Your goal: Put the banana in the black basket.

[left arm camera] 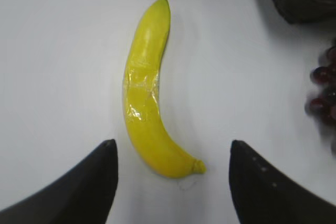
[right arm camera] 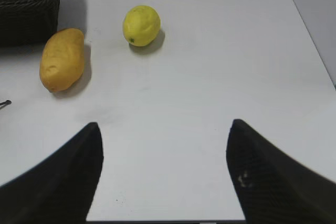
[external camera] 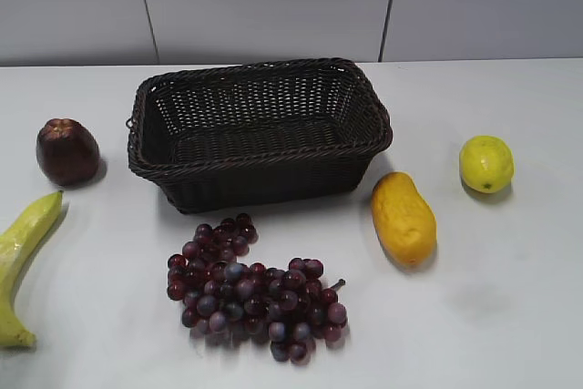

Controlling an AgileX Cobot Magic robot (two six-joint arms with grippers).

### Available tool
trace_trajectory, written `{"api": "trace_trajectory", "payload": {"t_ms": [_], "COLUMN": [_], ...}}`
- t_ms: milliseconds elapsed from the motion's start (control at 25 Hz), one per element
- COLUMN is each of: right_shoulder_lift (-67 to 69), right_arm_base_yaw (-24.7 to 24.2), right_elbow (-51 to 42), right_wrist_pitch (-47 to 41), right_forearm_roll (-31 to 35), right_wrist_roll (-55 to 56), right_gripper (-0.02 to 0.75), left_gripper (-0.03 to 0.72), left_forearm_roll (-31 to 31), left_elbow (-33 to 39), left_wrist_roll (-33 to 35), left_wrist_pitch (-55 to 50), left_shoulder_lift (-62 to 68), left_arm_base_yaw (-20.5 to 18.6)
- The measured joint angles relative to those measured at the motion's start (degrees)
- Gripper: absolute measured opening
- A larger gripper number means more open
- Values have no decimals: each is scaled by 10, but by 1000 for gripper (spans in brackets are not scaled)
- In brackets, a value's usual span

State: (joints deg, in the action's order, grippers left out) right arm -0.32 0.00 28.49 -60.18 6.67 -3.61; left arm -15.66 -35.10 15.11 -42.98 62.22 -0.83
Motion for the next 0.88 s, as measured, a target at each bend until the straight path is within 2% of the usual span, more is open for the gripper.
{"api": "trace_trajectory", "payload": {"t_ms": [280, 880], "right_shoulder_lift": [0, 0], "right_arm_base_yaw": [0, 0], "right_elbow": [0, -1], "right_wrist_pitch": [0, 0], "right_forearm_roll": [0, 0], "right_wrist_roll": [0, 0], "right_gripper": [583, 583], "left_gripper": [644, 643], "left_forearm_roll": [2, 25], "left_elbow": [-44, -50], "left_wrist_roll": [4, 13], "left_wrist_pitch": [13, 79], "left_shoulder_lift": [125, 282], "left_arm_base_yaw": [0, 0]}}
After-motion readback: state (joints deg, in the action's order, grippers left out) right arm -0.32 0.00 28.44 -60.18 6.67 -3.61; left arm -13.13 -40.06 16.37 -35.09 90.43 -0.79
